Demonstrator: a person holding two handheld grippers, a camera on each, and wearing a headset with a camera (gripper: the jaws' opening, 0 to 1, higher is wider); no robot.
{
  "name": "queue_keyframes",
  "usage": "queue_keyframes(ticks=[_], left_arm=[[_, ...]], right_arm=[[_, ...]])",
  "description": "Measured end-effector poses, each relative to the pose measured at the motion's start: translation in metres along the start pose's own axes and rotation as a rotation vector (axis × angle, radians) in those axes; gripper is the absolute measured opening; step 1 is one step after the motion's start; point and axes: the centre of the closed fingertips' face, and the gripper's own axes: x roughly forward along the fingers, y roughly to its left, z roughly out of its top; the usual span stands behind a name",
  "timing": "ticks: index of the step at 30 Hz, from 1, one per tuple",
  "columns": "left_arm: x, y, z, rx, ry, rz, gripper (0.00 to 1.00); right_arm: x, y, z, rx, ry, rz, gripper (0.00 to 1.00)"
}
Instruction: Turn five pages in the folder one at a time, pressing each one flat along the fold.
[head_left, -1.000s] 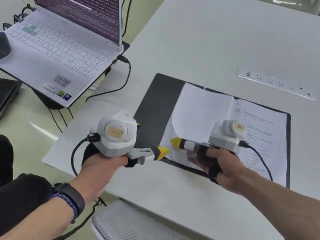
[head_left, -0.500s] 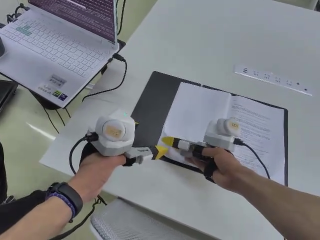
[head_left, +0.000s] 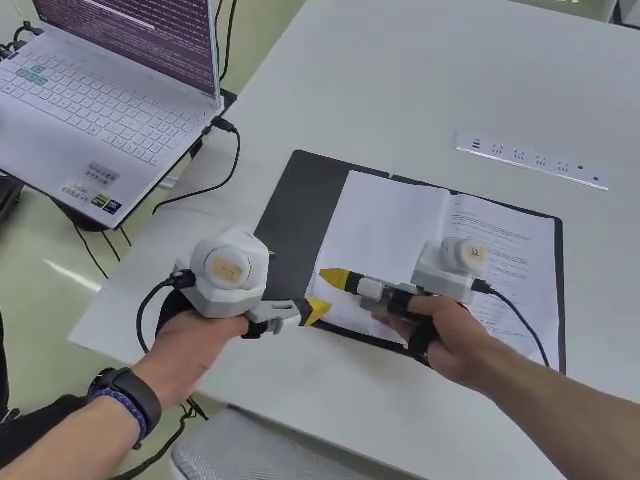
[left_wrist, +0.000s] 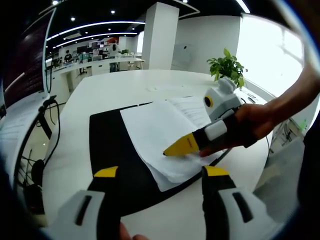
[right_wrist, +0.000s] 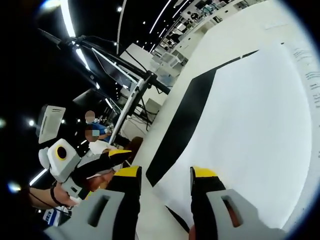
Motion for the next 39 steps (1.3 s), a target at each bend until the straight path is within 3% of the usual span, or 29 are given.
queue_keyframes(ticks=[7,12,19,28,31,38,39], left_arm=[[0.017,-0.008,0.008,0.032,0.0,-0.035,0.52],[0.031,-0.013,0.01,0.051,0.004,-0.059,0.37],[0.044,-0.012,-0.005,0.075,0.051,-0.068,0.27],[0.048,-0.008,-0.03,0.016,0.097,-0.049,0.09],[0.049,-0.007,-0.039,0.029,0.123,-0.038,0.04],[0.052,-0.006,-0.055,0.005,0.168,-0.027,0.0],[0.051,-0.006,-0.052,-0.009,0.151,-0.024,0.0]], right_arm=[[-0.023,-0.007,0.021,-0.007,-0.057,-0.029,0.35],[-0.039,-0.018,0.031,-0.008,-0.088,-0.053,0.34],[-0.056,-0.031,0.035,0.003,-0.112,-0.085,0.33],[-0.069,-0.045,0.04,0.01,-0.128,-0.105,0.31],[-0.072,-0.049,0.041,-0.002,-0.125,-0.107,0.3],[-0.081,-0.057,0.045,-0.03,-0.122,-0.117,0.27],[-0.083,-0.059,0.046,-0.038,-0.12,-0.123,0.27]])
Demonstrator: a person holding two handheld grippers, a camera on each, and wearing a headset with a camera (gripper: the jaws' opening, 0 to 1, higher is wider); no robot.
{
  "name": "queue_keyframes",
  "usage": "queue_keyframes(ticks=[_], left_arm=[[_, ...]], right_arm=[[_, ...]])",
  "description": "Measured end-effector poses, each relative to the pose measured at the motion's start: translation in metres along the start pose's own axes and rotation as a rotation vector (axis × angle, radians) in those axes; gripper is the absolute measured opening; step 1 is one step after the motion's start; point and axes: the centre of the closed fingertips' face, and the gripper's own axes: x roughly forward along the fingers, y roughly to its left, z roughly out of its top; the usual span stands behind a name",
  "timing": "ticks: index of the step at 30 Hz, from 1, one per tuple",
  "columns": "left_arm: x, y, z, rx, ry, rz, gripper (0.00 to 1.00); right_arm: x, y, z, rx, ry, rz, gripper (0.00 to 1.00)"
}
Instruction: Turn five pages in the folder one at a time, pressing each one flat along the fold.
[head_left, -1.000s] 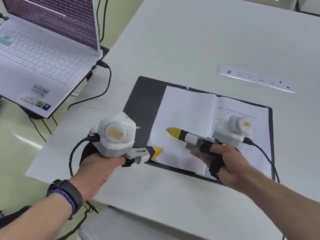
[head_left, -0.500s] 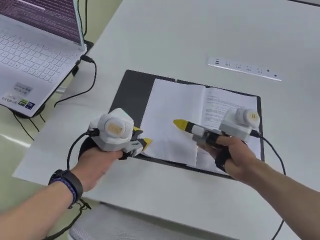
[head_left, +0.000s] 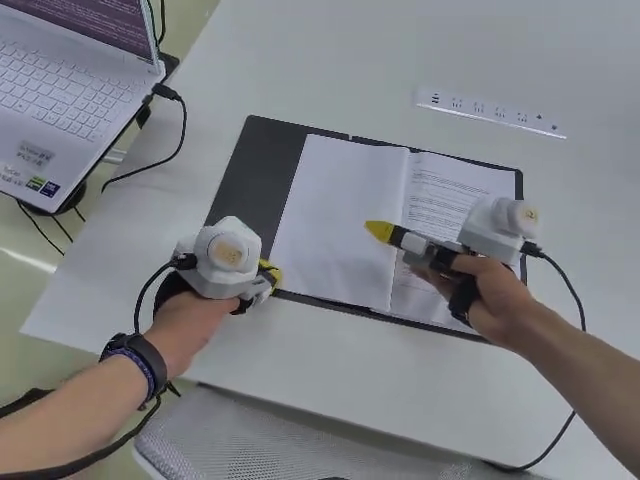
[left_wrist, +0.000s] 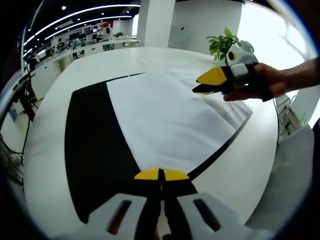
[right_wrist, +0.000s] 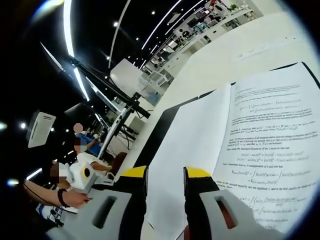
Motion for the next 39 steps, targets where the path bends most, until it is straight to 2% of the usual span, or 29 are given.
queue_keyframes(ticks=[2,7,10,15,18,21,26,27,30,33,39], left_arm=[[0.0,0.0,-0.001,-0.01,0.005,0.004,0.0],[0.001,0.001,-0.001,0.005,0.009,0.017,0.0],[0.001,0.001,-0.001,-0.004,0.008,0.017,0.0],[0.001,0.002,-0.001,-0.013,0.011,0.021,0.0],[0.0,0.002,-0.001,-0.019,0.011,0.029,0.0],[0.0,0.002,-0.002,-0.021,0.002,0.041,0.0],[0.0,0.002,-0.001,-0.019,0.002,0.039,0.0],[-0.001,0.002,-0.001,-0.016,0.004,0.038,0.0],[0.0,0.002,-0.001,-0.02,0.005,0.039,0.0],[0.0,0.002,-0.001,-0.018,0.002,0.042,0.0],[-0.001,0.002,-0.001,-0.017,-0.01,0.038,0.0]], right_arm=[[-0.003,-0.001,0.002,-0.028,-0.005,-0.014,0.26],[-0.005,-0.002,0.008,-0.03,-0.024,-0.03,0.21],[-0.004,-0.002,0.011,-0.036,-0.021,-0.035,0.2],[0.0,-0.007,0.02,-0.086,-0.018,-0.048,0.16],[0.003,-0.014,0.023,-0.077,-0.028,-0.054,0.15],[0.005,-0.02,0.02,-0.071,-0.035,-0.062,0.09],[0.008,-0.025,0.015,-0.052,-0.023,-0.064,0.05],[0.007,-0.028,0.017,-0.039,-0.038,-0.063,0.03],[0.007,-0.03,0.018,-0.043,-0.039,-0.063,0.0],[0.007,-0.033,0.022,-0.034,-0.049,-0.055,0.0],[0.012,-0.042,0.036,0.014,-0.1,-0.071,0.0]])
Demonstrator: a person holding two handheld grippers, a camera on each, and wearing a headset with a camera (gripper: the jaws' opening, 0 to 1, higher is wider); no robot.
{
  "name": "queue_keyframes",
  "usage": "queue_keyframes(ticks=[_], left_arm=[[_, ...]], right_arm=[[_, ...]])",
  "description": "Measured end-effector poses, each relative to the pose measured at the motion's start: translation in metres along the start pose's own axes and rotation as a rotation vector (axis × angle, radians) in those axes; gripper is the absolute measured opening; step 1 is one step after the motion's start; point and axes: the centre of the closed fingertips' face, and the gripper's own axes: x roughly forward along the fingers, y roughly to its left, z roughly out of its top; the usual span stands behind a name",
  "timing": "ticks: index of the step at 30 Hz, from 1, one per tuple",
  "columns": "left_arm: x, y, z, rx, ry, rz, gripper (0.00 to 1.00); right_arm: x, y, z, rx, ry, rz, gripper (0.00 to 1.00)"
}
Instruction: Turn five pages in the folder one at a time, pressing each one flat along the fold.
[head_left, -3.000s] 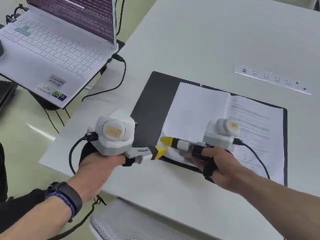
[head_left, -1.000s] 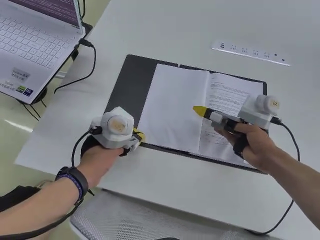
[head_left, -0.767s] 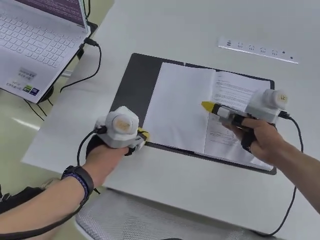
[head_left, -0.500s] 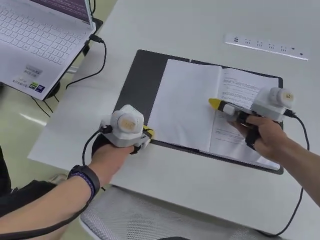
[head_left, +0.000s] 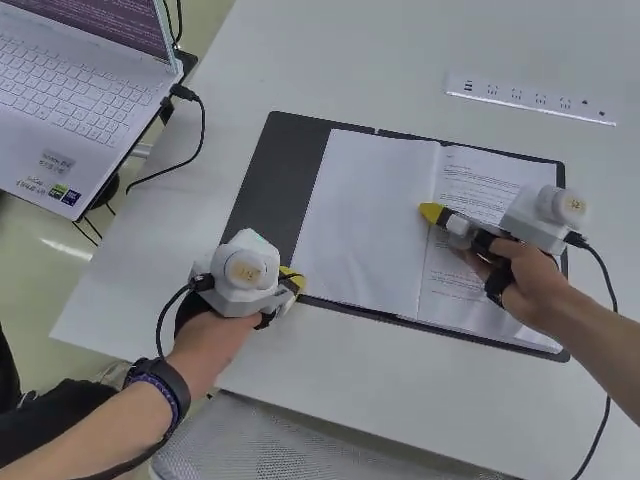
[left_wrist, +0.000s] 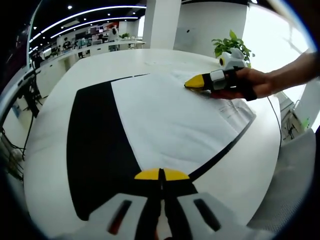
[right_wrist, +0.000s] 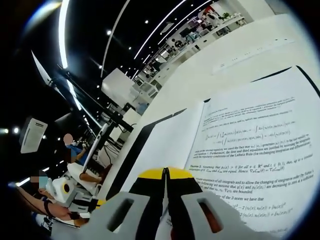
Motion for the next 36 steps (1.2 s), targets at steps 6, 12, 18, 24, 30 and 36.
queue_keyframes(ticks=[6,12,18,24,30,36], left_arm=[[0.0,0.0,0.0,-0.003,-0.004,0.004,0.0],[0.0,0.0,0.001,-0.006,-0.013,0.008,0.0],[0.0,0.0,0.001,-0.008,-0.013,-0.001,0.0],[0.001,-0.001,0.001,0.011,0.001,0.004,0.0],[0.0,-0.001,0.001,-0.002,-0.007,0.005,0.0],[0.001,-0.001,0.001,0.007,0.004,0.004,0.0]], right_arm=[[0.008,-0.004,0.011,0.042,-0.032,-0.003,0.0],[0.013,-0.005,0.02,0.085,-0.069,-0.006,0.0],[0.025,-0.023,0.038,0.128,-0.12,-0.02,0.0],[0.033,-0.026,0.049,0.128,-0.138,-0.036,0.0],[0.038,-0.032,0.06,0.117,-0.188,-0.046,0.0],[0.043,-0.04,0.073,0.136,-0.232,-0.07,0.0]])
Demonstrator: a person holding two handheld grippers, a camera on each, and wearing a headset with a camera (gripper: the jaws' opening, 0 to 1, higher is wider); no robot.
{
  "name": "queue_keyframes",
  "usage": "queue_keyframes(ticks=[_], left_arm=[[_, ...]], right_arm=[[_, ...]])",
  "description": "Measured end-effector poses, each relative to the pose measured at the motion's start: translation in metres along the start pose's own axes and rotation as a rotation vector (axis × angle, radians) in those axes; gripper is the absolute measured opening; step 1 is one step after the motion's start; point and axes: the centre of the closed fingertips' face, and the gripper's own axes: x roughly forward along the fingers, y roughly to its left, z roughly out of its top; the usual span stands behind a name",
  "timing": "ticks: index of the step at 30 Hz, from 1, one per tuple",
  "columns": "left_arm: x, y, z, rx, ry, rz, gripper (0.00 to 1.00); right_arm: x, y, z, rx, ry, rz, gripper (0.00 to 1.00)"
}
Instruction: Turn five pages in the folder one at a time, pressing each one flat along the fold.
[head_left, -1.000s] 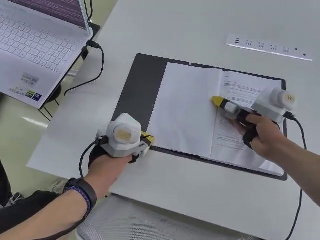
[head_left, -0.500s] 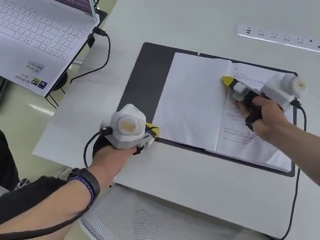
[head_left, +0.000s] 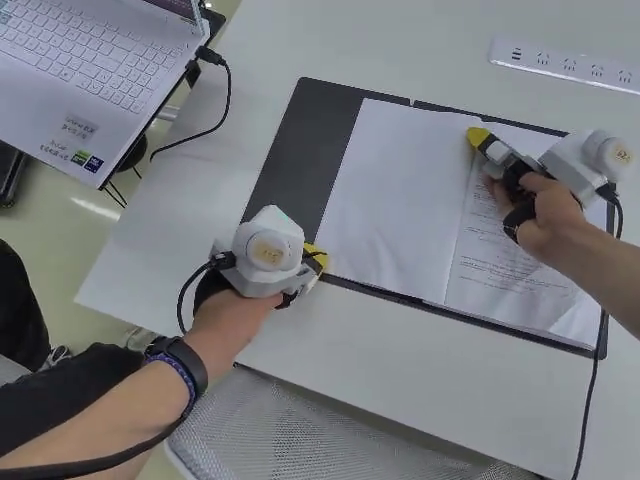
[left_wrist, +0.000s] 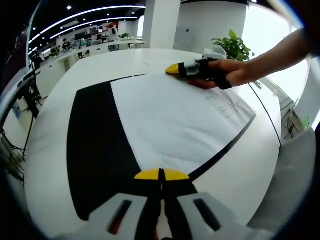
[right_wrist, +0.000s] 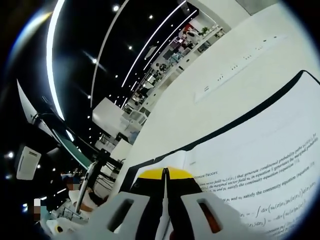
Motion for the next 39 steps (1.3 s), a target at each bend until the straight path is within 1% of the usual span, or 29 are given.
queue_keyframes(ticks=[2,4,7,10,11,14,17,18,20,22,24,25,26,28,30,31,32,34,35,37,38,39], left_arm=[[0.0,0.0,0.0,0.002,0.001,0.001,0.0],[0.0,-0.001,0.0,0.011,0.005,0.0,0.0],[0.0,-0.001,0.0,0.012,0.009,-0.004,0.0],[0.0,-0.001,0.0,0.013,0.006,-0.005,0.0],[0.0,-0.001,0.0,0.013,0.006,-0.005,0.0],[-0.001,-0.001,0.0,0.017,0.009,-0.005,0.0],[-0.001,-0.001,-0.001,0.011,0.009,-0.006,0.0],[-0.001,-0.001,-0.001,0.011,0.009,-0.005,0.0],[-0.001,-0.001,-0.001,0.013,0.009,-0.003,0.0],[-0.001,-0.001,-0.001,0.01,0.007,-0.003,0.0],[-0.001,0.0,0.0,0.0,0.005,-0.002,0.0],[-0.001,0.0,0.0,-0.007,0.003,0.0,0.0],[-0.001,0.0,-0.001,-0.01,0.003,0.0,0.0],[-0.001,0.0,-0.001,-0.007,0.003,0.002,0.0],[-0.001,0.0,-0.001,-0.011,0.002,0.004,0.0],[-0.001,0.0,-0.001,-0.013,0.001,0.005,0.0],[-0.001,0.0,0.0,-0.014,0.001,0.005,0.0],[-0.001,0.0,0.0,-0.012,0.002,0.003,0.0],[-0.001,0.0,0.0,-0.011,0.002,0.003,0.0],[-0.001,0.0,0.0,-0.01,0.0,0.0,0.0],[-0.001,0.0,0.0,-0.009,-0.002,-0.002,0.0],[-0.001,0.0,0.0,-0.008,-0.002,-0.003,0.0]], right_arm=[[0.003,-0.001,0.003,0.005,-0.013,-0.007,0.0],[0.009,-0.007,0.007,0.006,-0.022,-0.011,0.0],[0.011,-0.009,0.009,0.014,-0.027,-0.014,0.0],[0.012,-0.011,0.009,0.011,-0.023,-0.013,0.0],[0.013,-0.015,0.01,0.013,-0.021,-0.013,0.0],[0.012,-0.015,0.006,0.002,0.004,0.001,0.0],[0.004,-0.01,-0.006,-0.035,0.054,0.034,0.0],[0.003,-0.01,-0.007,-0.038,0.058,0.036,0.0],[-0.007,-0.002,-0.016,-0.052,0.079,0.053,0.0],[-0.011,-0.003,-0.02,-0.05,0.09,0.068,0.0],[-0.019,0.003,-0.027,-0.049,0.103,0.083,0.0],[-0.023,0.009,-0.032,-0.073,0.119,0.092,0.0],[-0.026,0.011,-0.034,-0.082,0.128,0.095,0.0],[-0.028,0.008,-0.037,-0.081,0.139,0.1,0.0],[-0.033,0.009,-0.042,-0.076,0.143,0.105,0.0],[-0.033,0.006,-0.04,-0.075,0.144,0.106,0.0],[-0.034,0.006,-0.041,-0.079,0.148,0.109,0.0],[-0.037,0.0,-0.043,-0.078,0.155,0.114,0.0],[-0.041,0.007,-0.048,-0.079,0.156,0.116,0.0],[-0.05,0.016,-0.055,-0.082,0.161,0.121,0.0],[-0.052,0.018,-0.058,-0.085,0.166,0.125,0.0],[-0.057,0.024,-0.063,-0.086,0.173,0.129,0.0]])
